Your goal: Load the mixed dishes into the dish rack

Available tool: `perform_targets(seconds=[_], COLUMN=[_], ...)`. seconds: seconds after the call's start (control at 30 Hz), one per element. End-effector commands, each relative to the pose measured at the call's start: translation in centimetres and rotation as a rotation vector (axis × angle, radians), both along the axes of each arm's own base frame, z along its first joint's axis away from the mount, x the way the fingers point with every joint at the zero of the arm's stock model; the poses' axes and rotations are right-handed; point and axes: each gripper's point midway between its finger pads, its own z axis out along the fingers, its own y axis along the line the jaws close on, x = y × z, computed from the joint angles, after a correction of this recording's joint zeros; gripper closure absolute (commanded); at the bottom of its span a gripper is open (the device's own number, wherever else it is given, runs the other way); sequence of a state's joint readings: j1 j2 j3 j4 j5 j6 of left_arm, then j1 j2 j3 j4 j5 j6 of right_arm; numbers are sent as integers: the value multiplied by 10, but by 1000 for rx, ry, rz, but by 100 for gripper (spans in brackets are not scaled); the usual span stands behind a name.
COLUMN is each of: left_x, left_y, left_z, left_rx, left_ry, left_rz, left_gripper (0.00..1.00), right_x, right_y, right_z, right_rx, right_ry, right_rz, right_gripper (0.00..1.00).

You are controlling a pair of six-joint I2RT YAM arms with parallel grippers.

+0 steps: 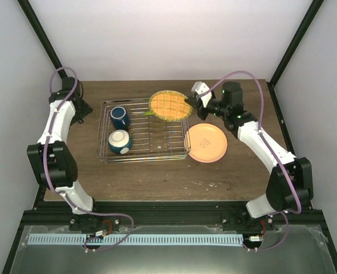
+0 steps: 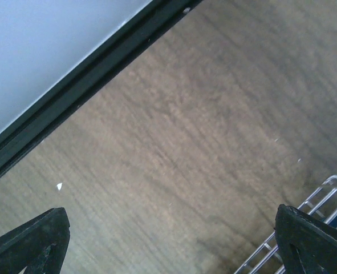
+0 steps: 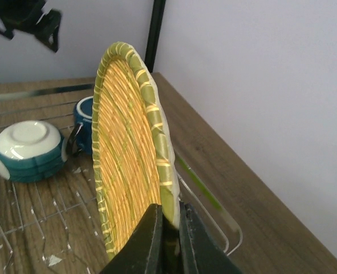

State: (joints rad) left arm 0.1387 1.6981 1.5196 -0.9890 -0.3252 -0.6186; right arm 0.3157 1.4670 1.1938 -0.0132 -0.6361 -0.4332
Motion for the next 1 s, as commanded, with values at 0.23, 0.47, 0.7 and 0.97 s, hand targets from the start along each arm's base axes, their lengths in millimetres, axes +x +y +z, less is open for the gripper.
perform_targets(seconds=[0.23, 0.47, 0.7, 0.97], left_x=[28, 28, 31, 38], left_y=[7, 7, 8, 10], left_z=[18, 14, 10, 6], left_rx=[34, 31, 25, 19], left_ry=[-50, -46, -45, -45], left_rz=[-14, -13, -13, -19], left_gripper=[0, 0, 0, 0], right_x=[-26, -21, -17, -7], right_y=[24, 32, 40, 48], right_z=[22, 12, -1, -24], right_rx=[5, -12, -19, -48], right_ry=[-307, -387, -430, -440], right_rz=[117, 133, 153, 142], right_gripper=[99, 99, 99, 99])
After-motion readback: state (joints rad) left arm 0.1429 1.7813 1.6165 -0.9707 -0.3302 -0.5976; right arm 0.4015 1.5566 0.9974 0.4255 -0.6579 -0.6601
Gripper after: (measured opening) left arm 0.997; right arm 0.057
